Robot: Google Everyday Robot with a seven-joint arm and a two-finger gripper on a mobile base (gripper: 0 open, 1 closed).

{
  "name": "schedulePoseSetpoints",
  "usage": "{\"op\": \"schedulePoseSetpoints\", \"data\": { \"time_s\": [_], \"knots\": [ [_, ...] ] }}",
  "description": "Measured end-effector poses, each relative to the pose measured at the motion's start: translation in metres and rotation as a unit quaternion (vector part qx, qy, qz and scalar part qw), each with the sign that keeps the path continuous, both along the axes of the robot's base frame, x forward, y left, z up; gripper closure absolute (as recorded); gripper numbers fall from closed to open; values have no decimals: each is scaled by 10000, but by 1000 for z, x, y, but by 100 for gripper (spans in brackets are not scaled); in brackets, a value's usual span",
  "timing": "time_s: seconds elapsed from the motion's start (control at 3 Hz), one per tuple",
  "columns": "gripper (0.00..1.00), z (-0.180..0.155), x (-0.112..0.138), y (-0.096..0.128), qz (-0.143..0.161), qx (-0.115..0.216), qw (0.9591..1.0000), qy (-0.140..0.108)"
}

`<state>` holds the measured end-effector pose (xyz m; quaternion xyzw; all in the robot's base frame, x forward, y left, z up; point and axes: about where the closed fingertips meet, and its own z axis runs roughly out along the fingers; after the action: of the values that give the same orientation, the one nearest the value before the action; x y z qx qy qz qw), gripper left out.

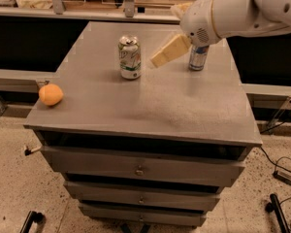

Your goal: Knock 7up can over

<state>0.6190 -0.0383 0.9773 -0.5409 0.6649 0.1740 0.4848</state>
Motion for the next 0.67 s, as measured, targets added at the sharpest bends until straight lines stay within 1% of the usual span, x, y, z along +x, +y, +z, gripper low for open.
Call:
{"op": "schedulePoseSetpoints", "data": {
  "time_s": [0.33, 0.67],
  "knots": [
    [0, -12, 20, 26, 249, 595, 9978, 126],
    [0, -25, 35, 34, 115, 954, 9954, 20]
  ]
}}
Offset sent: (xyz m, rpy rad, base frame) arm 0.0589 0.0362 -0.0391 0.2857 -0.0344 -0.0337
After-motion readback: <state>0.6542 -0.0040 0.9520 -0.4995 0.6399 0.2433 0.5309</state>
